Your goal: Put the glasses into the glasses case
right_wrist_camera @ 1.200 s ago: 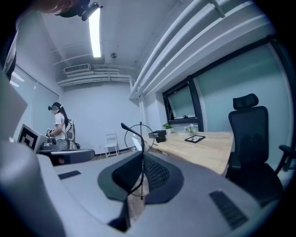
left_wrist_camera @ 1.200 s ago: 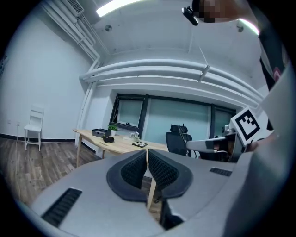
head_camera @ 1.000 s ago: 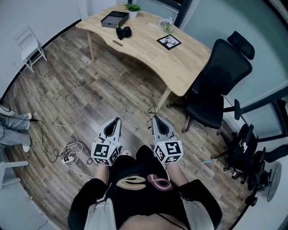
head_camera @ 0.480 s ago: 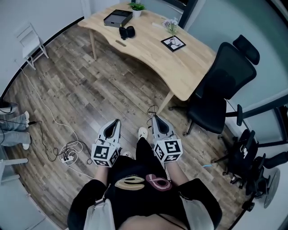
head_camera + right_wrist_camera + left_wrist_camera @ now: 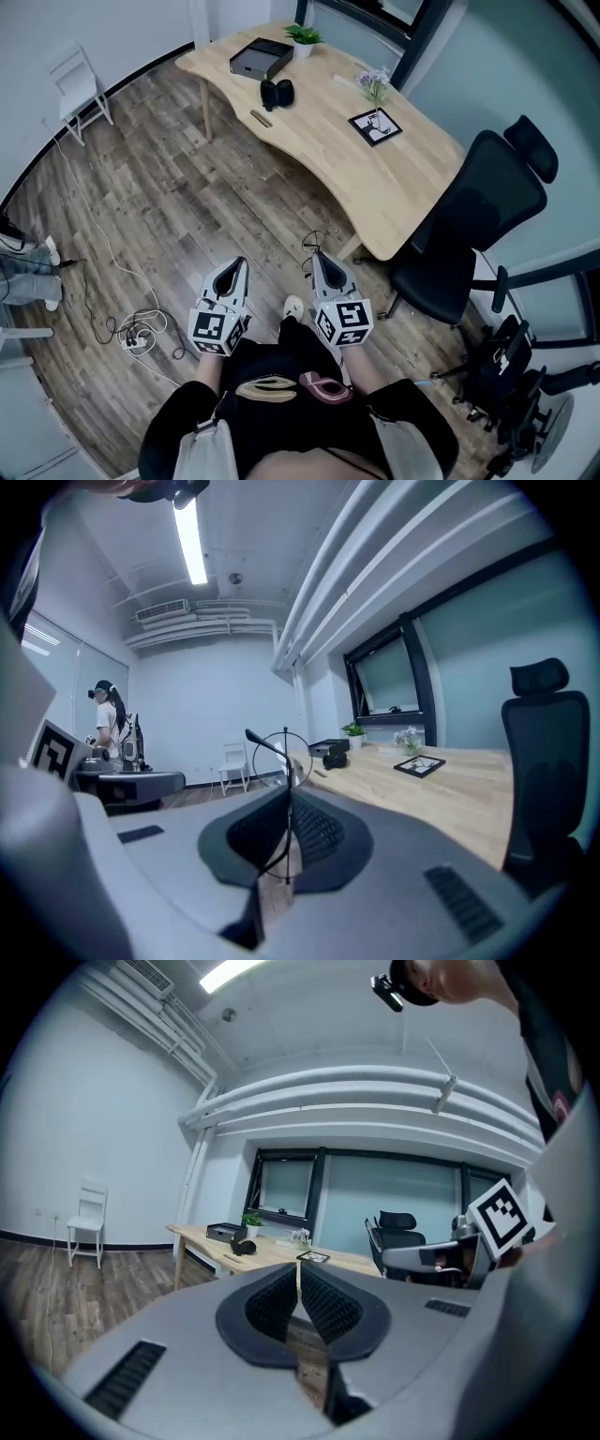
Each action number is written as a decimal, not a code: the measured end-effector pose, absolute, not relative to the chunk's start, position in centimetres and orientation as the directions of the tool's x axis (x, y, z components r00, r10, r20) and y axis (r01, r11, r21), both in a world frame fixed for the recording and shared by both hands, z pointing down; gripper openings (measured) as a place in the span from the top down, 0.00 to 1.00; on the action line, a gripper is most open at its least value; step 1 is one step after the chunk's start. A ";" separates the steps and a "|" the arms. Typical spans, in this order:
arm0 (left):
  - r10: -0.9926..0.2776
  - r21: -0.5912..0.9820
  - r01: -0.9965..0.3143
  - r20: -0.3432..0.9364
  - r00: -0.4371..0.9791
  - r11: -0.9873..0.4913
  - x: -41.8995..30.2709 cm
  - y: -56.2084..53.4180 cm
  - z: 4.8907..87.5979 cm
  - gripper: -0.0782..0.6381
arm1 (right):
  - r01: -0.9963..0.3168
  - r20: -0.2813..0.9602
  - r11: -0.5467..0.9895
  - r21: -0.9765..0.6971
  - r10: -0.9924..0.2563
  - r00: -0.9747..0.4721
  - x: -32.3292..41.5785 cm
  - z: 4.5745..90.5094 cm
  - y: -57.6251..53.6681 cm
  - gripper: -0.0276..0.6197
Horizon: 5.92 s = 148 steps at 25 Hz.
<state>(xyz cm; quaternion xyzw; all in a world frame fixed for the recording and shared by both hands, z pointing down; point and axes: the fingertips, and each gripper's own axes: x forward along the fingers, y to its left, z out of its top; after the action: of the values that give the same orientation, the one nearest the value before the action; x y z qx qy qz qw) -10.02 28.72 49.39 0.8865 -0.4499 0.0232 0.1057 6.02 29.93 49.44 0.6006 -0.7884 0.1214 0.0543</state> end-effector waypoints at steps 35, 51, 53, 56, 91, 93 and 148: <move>-0.792 0.167 -0.805 0.150 0.592 -0.570 4.7 15.1 50.4 0.85 | -0.936 0.241 0.343 -0.083 -0.904 -0.353 17.6 50.1 16.7 0.93; -0.755 0.159 -0.767 0.140 0.640 -0.621 3.6 6.4 50.6 0.85 | -0.953 0.265 0.295 -0.065 -0.916 -0.301 16.2 50.5 8.2 0.93; -0.758 0.164 -0.770 0.142 0.637 -0.617 2.7 4.5 50.6 0.85 | -0.954 0.266 0.295 -0.061 -0.916 -0.300 15.5 50.4 6.5 0.93; -0.759 0.180 -0.772 0.150 0.634 -0.609 1.5 1.4 50.5 0.85 | -0.957 0.264 0.283 -0.059 -0.920 -0.288 14.5 49.9 3.9 0.93; -0.754 0.188 -0.767 0.147 0.640 -0.614 -9.7 -17.5 50.3 0.85 | -0.981 0.297 0.179 -0.071 -0.935 -0.193 4.8 50.5 -14.8 0.93; -0.753 0.187 -0.768 0.159 0.639 -0.612 -9.4 -18.1 50.5 0.85 | -0.980 0.297 0.182 -0.082 -0.934 -0.198 5.0 50.7 -15.8 0.93; -0.908 0.102 -0.939 0.238 0.345 -0.330 -11.8 -30.5 50.4 0.85 | -0.912 0.661 0.133 -0.389 -0.649 -0.377 8.1 60.6 -40.0 0.93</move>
<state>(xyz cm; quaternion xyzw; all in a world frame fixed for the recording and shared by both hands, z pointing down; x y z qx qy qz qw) -11.76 -30.49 50.36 0.8125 -0.5681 0.0691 0.1108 8.14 -39.98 60.59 0.5320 -0.7334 0.3878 0.1692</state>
